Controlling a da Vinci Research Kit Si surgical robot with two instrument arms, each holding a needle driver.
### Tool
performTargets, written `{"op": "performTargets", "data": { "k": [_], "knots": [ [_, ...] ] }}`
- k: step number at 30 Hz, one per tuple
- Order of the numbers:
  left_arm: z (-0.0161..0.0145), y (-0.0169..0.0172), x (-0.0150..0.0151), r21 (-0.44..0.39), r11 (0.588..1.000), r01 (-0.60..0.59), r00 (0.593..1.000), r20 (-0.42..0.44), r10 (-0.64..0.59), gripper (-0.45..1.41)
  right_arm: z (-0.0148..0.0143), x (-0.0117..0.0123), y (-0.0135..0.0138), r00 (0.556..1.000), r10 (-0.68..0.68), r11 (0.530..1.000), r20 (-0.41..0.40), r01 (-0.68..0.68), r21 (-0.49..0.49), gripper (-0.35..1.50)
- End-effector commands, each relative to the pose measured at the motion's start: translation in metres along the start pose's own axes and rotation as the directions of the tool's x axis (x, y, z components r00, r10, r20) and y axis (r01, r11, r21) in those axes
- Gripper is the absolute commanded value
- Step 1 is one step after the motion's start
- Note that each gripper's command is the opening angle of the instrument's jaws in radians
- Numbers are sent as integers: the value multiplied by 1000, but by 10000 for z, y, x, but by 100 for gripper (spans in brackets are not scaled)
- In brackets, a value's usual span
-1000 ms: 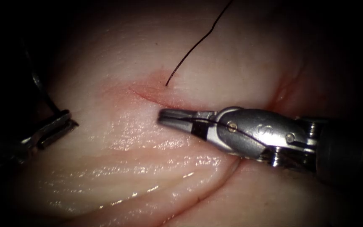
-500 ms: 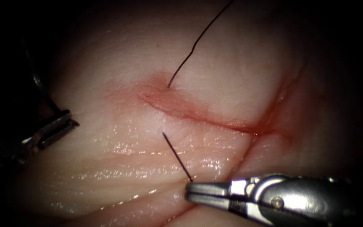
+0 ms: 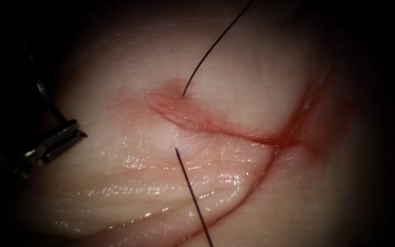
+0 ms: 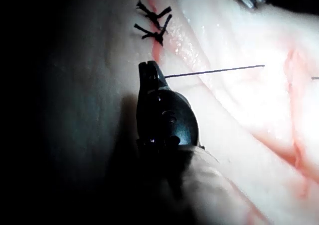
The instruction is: Wound Closure
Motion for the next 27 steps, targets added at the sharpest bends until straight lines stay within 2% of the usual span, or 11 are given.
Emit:
{"op": "performTargets", "data": {
  "k": [1,6,9,10,11,12,13,15,18,22,27],
  "knots": [
    [7,3,1,-1,1000,-1,1000,-2,1,-45,11,2,-12,1000,5,999,-15,-4,39,-35],
    [7,4,1,0,1000,-1,1000,-2,1,-45,19,14,-36,999,-6,985,-46,14,172,-35],
    [7,4,2,0,1000,-1,1000,-1,1,-45,23,19,-36,998,-20,978,-57,32,205,-35],
    [7,4,2,-1,1000,-1,1000,-4,1,-45,24,20,-30,999,-20,985,-48,28,171,-16],
    [8,4,2,-1,1000,-1,1000,-4,1,-45,24,21,-20,999,-16,993,-31,19,113,34],
    [8,4,2,-1,1000,-1,1000,-4,1,-45,22,21,-6,1000,1,1000,-8,-1,23,101],
    [8,4,2,-1,1000,-1,1000,-3,1,-45,19,20,5,1000,7,999,9,-7,-39,133],
    [8,4,2,0,1000,0,1000,-3,0,-45,10,17,30,999,-23,990,28,27,-136,140],
    [8,5,2,-4,1000,-1,1000,-4,1,-45,-5,11,64,996,-48,977,76,62,-203,140],
    [7,4,1,-5,1000,-2,1000,-6,2,-45,-22,-3,100,991,-66,956,113,95,-278,143],
    [7,4,1,-5,1000,-2,1000,-6,2,-45,-29,-24,127,988,-64,940,142,107,-323,143]
  ]
}}
